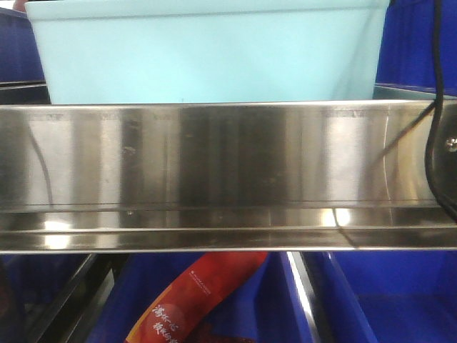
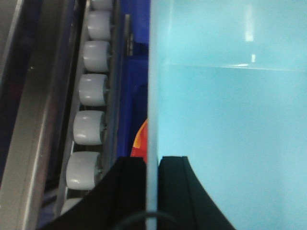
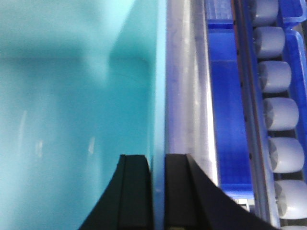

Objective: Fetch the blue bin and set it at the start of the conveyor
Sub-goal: 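Lift the light-blue bin up off the shelf with both grippers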

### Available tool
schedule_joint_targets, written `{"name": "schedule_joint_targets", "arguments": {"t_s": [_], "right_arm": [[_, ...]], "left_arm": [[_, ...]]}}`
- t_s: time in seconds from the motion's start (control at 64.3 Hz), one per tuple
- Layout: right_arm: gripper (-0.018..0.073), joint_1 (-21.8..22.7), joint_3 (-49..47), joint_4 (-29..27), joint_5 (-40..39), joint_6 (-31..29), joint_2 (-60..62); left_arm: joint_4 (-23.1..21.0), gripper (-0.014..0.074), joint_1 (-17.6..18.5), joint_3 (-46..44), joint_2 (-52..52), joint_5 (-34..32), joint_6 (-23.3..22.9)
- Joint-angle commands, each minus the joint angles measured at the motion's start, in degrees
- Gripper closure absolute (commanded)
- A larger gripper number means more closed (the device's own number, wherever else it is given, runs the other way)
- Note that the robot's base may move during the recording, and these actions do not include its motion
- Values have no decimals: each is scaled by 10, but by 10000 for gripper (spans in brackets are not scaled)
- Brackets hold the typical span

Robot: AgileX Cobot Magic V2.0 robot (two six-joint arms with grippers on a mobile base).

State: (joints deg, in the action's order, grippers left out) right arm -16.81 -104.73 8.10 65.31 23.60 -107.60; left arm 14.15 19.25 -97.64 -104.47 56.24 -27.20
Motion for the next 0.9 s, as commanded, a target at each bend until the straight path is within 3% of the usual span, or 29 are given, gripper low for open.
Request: {"name": "schedule_joint_targets", "arguments": {"t_s": [0.0,0.218,0.326,0.451,0.606,0.886], "right_arm": [[722,0,-6,8,2,-5,2],[722,-4,-7,26,1,-5,4],[722,-17,-8,63,7,19,16],[722,-33,-8,68,7,25,36],[722,-51,-9,78,5,34,67],[722,-68,-41,102,3,42,130]], "left_arm": [[5,707,-2,-4,8,-1,-4],[8,707,0,-4,12,6,-26],[56,707,14,-4,30,21,-57],[98,707,40,-4,60,33,-78],[102,707,61,-4,106,30,-94],[102,707,62,-4,186,23,-95]]}}
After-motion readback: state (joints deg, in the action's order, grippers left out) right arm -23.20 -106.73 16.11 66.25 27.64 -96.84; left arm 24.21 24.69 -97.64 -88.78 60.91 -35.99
